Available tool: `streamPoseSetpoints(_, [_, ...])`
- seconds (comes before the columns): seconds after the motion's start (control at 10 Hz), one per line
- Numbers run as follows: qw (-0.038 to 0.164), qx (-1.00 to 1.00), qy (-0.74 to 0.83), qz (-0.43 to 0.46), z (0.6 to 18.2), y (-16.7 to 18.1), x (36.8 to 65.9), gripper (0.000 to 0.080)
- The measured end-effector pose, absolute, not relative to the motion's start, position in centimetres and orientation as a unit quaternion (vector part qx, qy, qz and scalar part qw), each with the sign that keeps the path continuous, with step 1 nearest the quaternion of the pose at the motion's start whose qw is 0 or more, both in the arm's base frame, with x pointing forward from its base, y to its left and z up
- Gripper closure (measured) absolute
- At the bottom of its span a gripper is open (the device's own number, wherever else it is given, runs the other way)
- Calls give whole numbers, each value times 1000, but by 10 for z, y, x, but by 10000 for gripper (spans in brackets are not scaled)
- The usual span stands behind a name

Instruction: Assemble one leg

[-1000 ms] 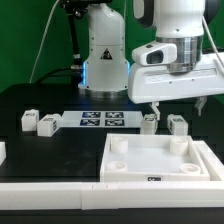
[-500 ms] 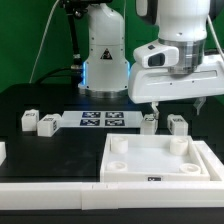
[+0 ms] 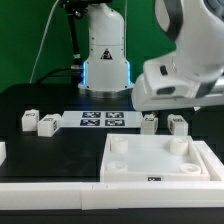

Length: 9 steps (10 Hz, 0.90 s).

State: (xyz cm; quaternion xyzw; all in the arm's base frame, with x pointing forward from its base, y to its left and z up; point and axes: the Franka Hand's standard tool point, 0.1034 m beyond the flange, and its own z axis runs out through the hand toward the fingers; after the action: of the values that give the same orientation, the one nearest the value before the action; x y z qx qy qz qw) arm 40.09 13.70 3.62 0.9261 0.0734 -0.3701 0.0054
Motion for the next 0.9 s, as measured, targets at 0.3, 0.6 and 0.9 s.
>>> streamPoseSetpoints(0.3, [17, 887, 79, -455, 31, 146, 392, 150])
streamPoseSetpoints(0.6, [17, 892, 82, -443, 24, 151, 394, 150])
streamPoseSetpoints(0.9, [18, 894, 78, -442, 12, 150, 384, 150])
